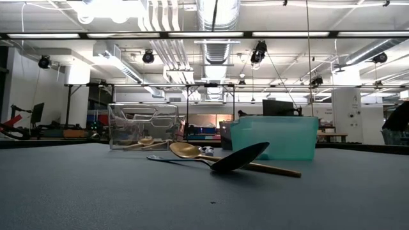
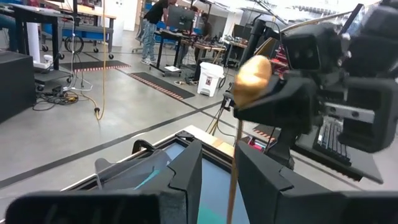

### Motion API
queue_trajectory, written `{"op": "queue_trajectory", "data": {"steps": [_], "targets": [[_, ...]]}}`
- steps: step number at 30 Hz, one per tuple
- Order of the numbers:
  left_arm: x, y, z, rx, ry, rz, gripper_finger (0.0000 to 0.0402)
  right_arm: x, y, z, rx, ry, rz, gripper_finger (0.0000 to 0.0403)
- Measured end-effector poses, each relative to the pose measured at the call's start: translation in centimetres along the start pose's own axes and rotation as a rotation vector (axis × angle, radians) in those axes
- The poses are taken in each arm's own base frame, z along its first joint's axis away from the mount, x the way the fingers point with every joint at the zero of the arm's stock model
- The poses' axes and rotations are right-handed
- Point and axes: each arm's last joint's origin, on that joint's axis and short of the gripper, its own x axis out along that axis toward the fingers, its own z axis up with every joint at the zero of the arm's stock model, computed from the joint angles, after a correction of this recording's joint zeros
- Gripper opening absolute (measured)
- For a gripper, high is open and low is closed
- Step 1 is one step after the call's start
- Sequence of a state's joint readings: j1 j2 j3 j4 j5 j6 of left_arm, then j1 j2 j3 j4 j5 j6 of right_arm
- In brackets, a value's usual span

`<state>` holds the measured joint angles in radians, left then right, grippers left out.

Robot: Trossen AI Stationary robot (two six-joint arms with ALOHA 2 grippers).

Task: Sort silverware by color (type)
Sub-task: Put the gold spoon into the transparent bin

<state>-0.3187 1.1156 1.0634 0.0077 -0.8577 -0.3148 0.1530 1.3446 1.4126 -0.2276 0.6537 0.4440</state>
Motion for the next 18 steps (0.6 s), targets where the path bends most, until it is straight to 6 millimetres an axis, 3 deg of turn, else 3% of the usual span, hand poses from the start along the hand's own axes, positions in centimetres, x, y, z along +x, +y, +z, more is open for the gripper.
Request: {"op": "queue_trajectory", "data": {"steps": [8,18], "targets": [[0.3,0.1,-0.6,0.051,0.019,0.042,0.0127,1.4,0.2,0.7,0.010,-0.066,0.005,0.0009],[3.2,-1.8,-3.9,0.086,0.007,0.169,0.0214,3.3,-0.1,0.6,0.028,-0.115,-0.016,0.0009]]}}
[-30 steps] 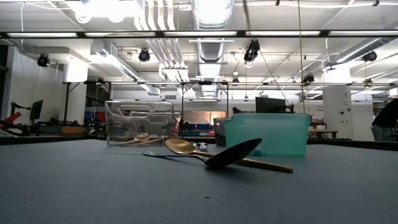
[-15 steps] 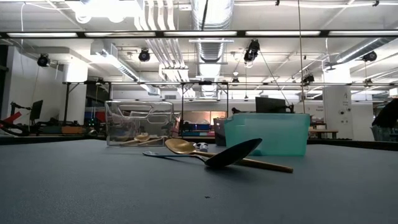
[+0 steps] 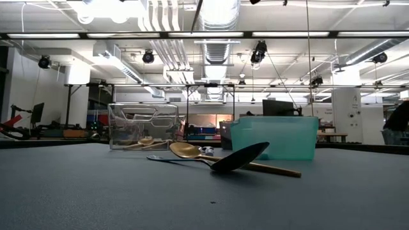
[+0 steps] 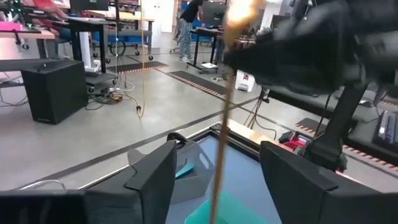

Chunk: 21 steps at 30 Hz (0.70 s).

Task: Sort silverware by color (type)
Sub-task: Put the gold spoon into the transparent bin

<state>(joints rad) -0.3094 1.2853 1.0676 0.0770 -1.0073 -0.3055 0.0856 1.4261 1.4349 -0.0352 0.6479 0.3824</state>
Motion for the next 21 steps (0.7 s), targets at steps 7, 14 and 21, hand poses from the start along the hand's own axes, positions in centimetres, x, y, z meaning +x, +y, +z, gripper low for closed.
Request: {"op": "queue_trajectory", "data": {"steps": [7,14,21], "targets": [[2.5,-0.6,-1.3,-0.013,-0.023,0.055,0.0213,0.8,-0.8,0.2,0.004,-0.013,-0.031,0.0009],[5.1,0.8,-1.3,-0.034,-0.027,0.085,0.0201,0.9,-1.0,0.3,-0.063,-0.019,-0.034,0.0009],[6.8,1.9,-0.6,-0.055,-0.055,0.040,0.0193,1.2,-1.1,0.6,-0.074,-0.017,0.012,0.0009]]}}
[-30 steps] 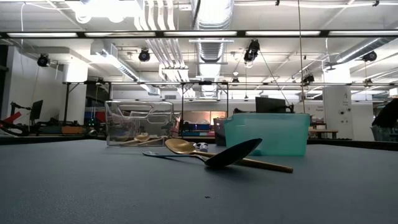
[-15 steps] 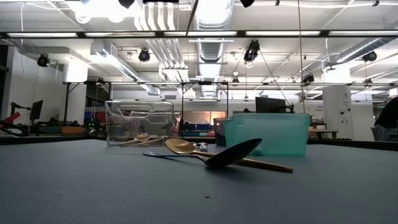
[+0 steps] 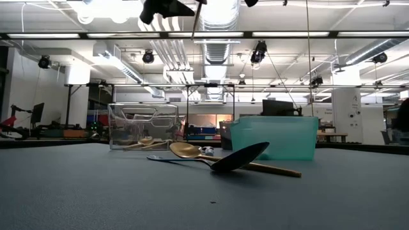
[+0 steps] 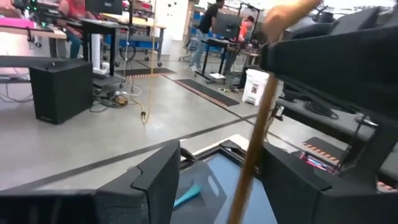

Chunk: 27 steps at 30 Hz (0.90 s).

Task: Sort silverware by color (type)
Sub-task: Put the gold spoon into the transparent bin

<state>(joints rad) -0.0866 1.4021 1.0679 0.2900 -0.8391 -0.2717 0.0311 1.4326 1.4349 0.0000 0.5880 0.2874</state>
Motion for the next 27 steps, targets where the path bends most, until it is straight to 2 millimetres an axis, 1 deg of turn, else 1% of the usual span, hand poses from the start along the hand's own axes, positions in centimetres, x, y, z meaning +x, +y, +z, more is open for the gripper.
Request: {"op": "queue_trajectory", "data": {"steps": [6,10,13,17,18,22,27], "targets": [[0.5,0.4,0.2,0.008,-0.002,-0.017,0.0182,0.3,-0.3,0.5,0.022,-0.028,0.038,0.0009],[0.5,0.4,0.2,0.019,-0.003,-0.016,0.0158,0.5,-0.7,0.6,0.023,-0.030,0.025,0.0009],[0.6,0.5,0.3,0.021,-0.003,-0.013,0.0117,0.6,-0.9,0.7,0.024,-0.033,0.018,0.0009],[0.7,0.5,0.3,0.020,-0.001,-0.019,0.0030,0.7,-1.1,0.8,0.023,-0.034,0.012,0.0011],[0.7,0.5,0.3,0.016,0.001,-0.031,0.0018,0.8,-1.2,0.8,0.025,-0.034,0.012,0.0015],[0.7,0.7,0.4,-0.024,-0.012,0.005,0.0010,0.8,-1.3,0.7,0.017,-0.030,0.003,0.0036],[0.8,0.4,1.4,-0.069,-0.029,-0.002,0.0007,0.8,-1.3,0.7,0.011,-0.029,0.003,0.0074]]}}
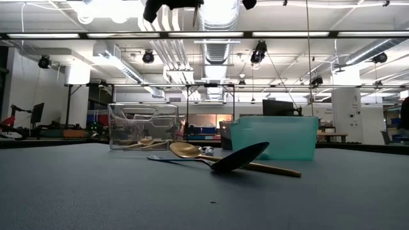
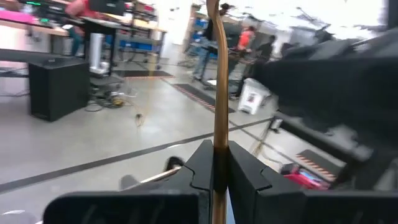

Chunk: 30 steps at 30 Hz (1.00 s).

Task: Sort silverware by color (type)
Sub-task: Put the gold spoon into the transparent bin

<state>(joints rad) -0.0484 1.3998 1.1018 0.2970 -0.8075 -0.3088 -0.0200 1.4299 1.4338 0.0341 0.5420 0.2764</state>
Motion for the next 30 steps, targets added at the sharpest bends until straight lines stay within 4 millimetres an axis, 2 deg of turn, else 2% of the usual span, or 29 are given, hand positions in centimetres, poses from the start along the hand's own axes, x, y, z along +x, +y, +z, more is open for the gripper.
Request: {"op": "queue_trajectory", "data": {"steps": [7,15,23,30], "targets": [[0.2,-0.2,2.6,-0.035,-0.003,0.013,0.0007,-0.4,-0.5,0.7,-0.060,-0.010,-0.015,0.0117],[0.7,1.6,5.4,-0.001,0.229,0.086,0.0007,-2.2,-2.7,2.8,-0.081,0.006,-0.066,0.0127],[2.0,5.7,6.0,-0.049,0.464,0.160,0.0007,-3.7,-5.0,3.5,-0.132,0.098,-0.138,0.0124],[3.9,10.4,4.9,-0.165,0.583,0.261,0.0007,-3.7,-6.3,3.3,-0.163,0.154,-0.186,0.0118]]}}
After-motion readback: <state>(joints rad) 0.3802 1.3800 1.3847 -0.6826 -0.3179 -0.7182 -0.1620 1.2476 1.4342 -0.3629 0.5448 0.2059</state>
